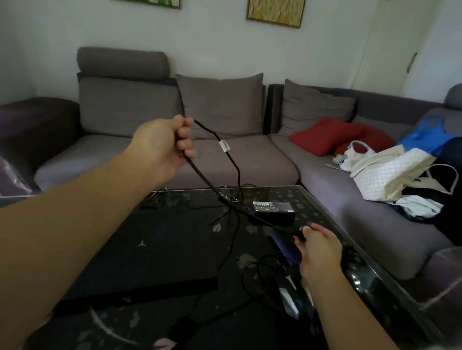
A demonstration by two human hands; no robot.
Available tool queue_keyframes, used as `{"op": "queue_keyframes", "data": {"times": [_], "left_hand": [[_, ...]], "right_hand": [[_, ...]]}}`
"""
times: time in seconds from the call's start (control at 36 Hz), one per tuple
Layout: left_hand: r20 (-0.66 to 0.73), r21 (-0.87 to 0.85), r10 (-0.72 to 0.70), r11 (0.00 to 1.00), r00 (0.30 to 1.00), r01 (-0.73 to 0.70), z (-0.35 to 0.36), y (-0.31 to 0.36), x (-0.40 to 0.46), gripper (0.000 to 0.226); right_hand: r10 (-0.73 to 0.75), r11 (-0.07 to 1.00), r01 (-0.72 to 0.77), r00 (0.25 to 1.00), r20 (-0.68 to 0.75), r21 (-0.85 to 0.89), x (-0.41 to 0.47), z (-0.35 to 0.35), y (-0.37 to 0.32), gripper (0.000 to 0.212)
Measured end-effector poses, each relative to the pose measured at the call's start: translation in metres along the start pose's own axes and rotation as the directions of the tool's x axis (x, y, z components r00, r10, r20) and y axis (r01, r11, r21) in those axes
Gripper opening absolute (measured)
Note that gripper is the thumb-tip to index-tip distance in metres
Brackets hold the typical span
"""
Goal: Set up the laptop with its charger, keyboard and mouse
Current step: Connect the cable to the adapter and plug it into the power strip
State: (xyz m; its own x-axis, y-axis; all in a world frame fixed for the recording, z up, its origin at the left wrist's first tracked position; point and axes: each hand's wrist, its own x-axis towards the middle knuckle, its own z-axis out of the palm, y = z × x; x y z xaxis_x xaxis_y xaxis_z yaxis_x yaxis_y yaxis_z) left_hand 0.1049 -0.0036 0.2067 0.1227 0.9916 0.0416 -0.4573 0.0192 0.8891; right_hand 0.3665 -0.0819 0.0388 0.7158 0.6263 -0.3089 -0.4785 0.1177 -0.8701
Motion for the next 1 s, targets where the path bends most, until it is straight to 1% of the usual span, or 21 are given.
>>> {"op": "queue_keyframes", "data": {"times": [0.03,0.08,0.17,0.22,0.28,0.31,0.33,0.39,0.47,0.5,0.56,0.61,0.69,0.75,0.78,0.86,0.89,0.92,0.94,0.97,1.0], "left_hand": [[-0.002,0.078,0.002,0.997,1.0,-0.002,0.0,-0.004,-0.003,0.027],[0.011,0.219,-0.005,0.976,1.0,0.003,0.002,-0.015,-0.012,0.028],[0.047,0.31,-0.053,0.95,0.998,0.036,0.008,-0.038,-0.026,0.029],[0.078,0.389,-0.101,0.919,0.992,0.063,0.009,-0.054,-0.032,0.03],[0.118,0.525,-0.137,0.849,0.983,0.056,0.006,-0.071,-0.037,0.031],[0.13,0.59,-0.15,0.806,0.98,0.045,0.004,-0.078,-0.038,0.031],[0.135,0.65,-0.162,0.759,0.977,0.036,0.001,-0.084,-0.04,0.031],[0.148,0.74,-0.204,0.673,0.968,0.029,-0.007,-0.093,-0.044,0.031],[0.165,0.778,-0.269,0.627,0.949,0.043,-0.025,-0.098,-0.048,0.03],[0.165,0.791,-0.267,0.61,0.95,0.034,-0.031,-0.099,-0.048,0.03],[0.155,0.831,-0.245,0.557,0.957,0.008,-0.044,-0.099,-0.047,0.03],[0.13,0.869,-0.247,0.495,0.96,0.01,-0.056,-0.098,-0.046,0.03],[0.097,0.912,-0.353,0.407,0.931,0.059,-0.073,-0.099,-0.043,0.032],[0.059,0.932,-0.425,0.348,0.903,0.102,-0.08,-0.102,-0.041,0.033],[0.039,0.941,-0.434,0.319,0.9,0.114,-0.081,-0.104,-0.04,0.032],[0.024,0.967,-0.393,0.241,0.919,0.078,-0.077,-0.108,-0.033,0.026],[0.035,0.967,-0.359,0.25,0.933,0.06,-0.072,-0.108,-0.031,0.023],[0.045,0.955,-0.325,0.292,0.945,0.054,-0.066,-0.11,-0.028,0.022],[0.047,0.917,-0.316,0.389,0.948,0.084,-0.059,-0.11,-0.027,0.022],[0.053,0.848,-0.337,0.512,0.94,0.136,-0.05,-0.112,-0.026,0.023],[0.07,0.752,-0.373,0.629,0.925,0.196,-0.041,-0.112,-0.028,0.03]], "right_hand": [[0.006,0.999,-0.006,1.0,0.02,0.035,-0.001,0.0,-0.002,0.032],[0.044,0.991,-0.06,0.99,0.131,0.118,-0.009,0.007,-0.006,0.022],[0.114,0.974,-0.162,0.953,0.281,0.156,-0.026,0.025,-0.002,0.014],[0.151,0.965,-0.224,0.903,0.402,0.14,-0.037,0.037,0.006,0.01],[0.194,0.936,-0.318,0.828,0.527,0.154,-0.048,0.041,0.009,0.008],[0.208,0.915,-0.363,0.797,0.568,0.175,-0.051,0.041,0.008,0.012],[0.213,0.896,-0.397,0.777,0.593,0.198,-0.054,0.039,0.004,0.015],[0.2,0.878,-0.417,0.765,0.612,0.234,-0.053,0.034,-0.002,0.017],[0.207,0.889,-0.403,0.777,0.595,0.217,-0.045,0.03,-0.002,0.035],[0.213,0.889,-0.401,0.789,0.576,0.22,-0.042,0.029,-0.002,0.037],[0.214,0.883,-0.402,0.805,0.554,0.244,-0.038,0.027,-0.003,0.032],[0.202,0.874,-0.406,0.802,0.563,0.266,-0.036,0.026,-0.007,0.027],[0.162,0.888,-0.378,0.79,0.592,0.262,-0.037,0.028,-0.012,0.022],[0.113,0.947,-0.263,0.81,0.576,0.185,-0.041,0.032,-0.014,0.02],[0.08,0.975,-0.183,0.822,0.564,0.129,-0.042,0.035,-0.014,0.02],[0.018,0.999,0.013,0.811,0.585,-0.049,-0.052,0.045,-0.011,0.02],[0.017,0.994,0.054,0.793,0.609,-0.098,-0.056,0.049,-0.009,0.02],[0.024,0.987,0.084,0.771,0.636,-0.139,-0.061,0.052,-0.007,0.02],[0.037,0.979,0.106,0.75,0.661,-0.175,-0.065,0.055,-0.006,0.02],[0.052,0.97,0.126,0.726,0.686,-0.207,-0.07,0.057,-0.005,0.021],[0.069,0.961,0.145,0.7,0.71,-0.237,-0.075,0.059,-0.004,0.022]]}}
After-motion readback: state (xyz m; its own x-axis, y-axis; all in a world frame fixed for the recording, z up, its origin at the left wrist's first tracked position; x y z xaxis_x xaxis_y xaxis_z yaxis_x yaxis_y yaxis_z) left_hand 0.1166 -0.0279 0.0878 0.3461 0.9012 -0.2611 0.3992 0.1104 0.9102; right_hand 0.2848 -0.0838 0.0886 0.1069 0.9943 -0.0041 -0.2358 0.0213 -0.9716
